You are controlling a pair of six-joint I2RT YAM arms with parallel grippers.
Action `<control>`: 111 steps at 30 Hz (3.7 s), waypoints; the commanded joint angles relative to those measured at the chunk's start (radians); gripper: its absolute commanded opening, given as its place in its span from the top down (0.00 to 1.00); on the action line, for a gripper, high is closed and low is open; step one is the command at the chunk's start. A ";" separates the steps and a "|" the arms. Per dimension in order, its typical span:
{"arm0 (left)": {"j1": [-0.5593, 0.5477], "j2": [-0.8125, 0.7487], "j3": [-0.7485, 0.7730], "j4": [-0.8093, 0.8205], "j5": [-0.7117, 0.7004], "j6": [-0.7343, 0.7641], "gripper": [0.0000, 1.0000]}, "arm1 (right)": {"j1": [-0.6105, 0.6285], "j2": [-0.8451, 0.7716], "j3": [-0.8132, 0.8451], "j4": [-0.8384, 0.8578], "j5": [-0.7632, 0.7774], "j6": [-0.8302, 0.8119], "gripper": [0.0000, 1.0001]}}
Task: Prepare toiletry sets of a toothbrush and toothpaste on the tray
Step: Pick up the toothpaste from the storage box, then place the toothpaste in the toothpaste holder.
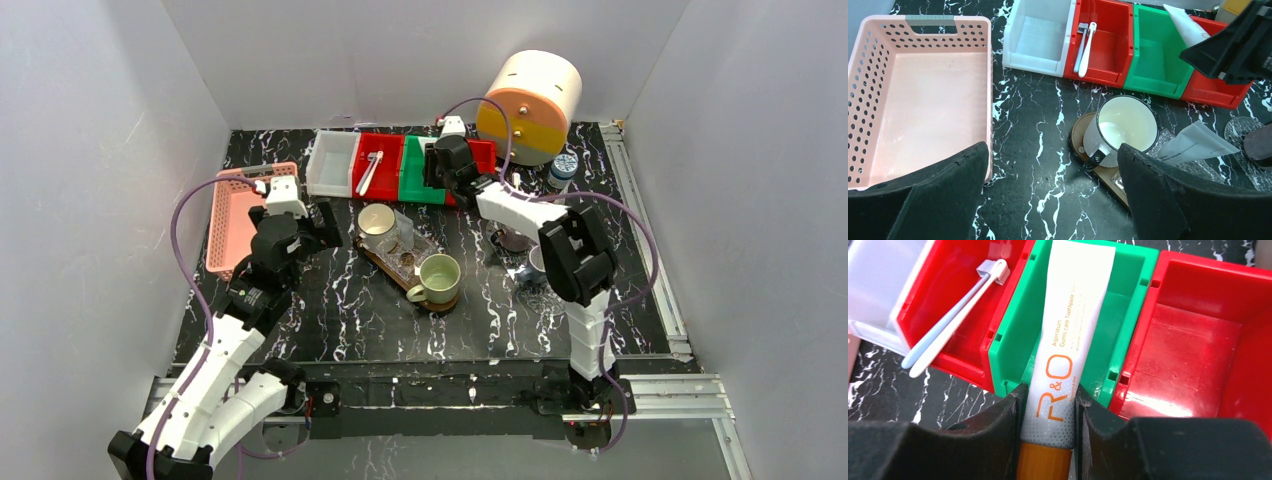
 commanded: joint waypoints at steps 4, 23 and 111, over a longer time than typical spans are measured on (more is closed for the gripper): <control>0.005 -0.015 0.037 -0.005 0.006 -0.087 0.02 | -0.001 -0.236 -0.215 0.294 -0.009 -0.056 0.99; 0.005 0.063 0.279 -0.028 0.343 -0.369 0.02 | 0.030 -0.740 -0.732 0.692 -0.223 -0.261 0.99; -0.448 0.397 0.457 0.014 0.129 -0.168 1.00 | 0.039 -1.373 -1.052 0.256 -0.121 -0.199 0.01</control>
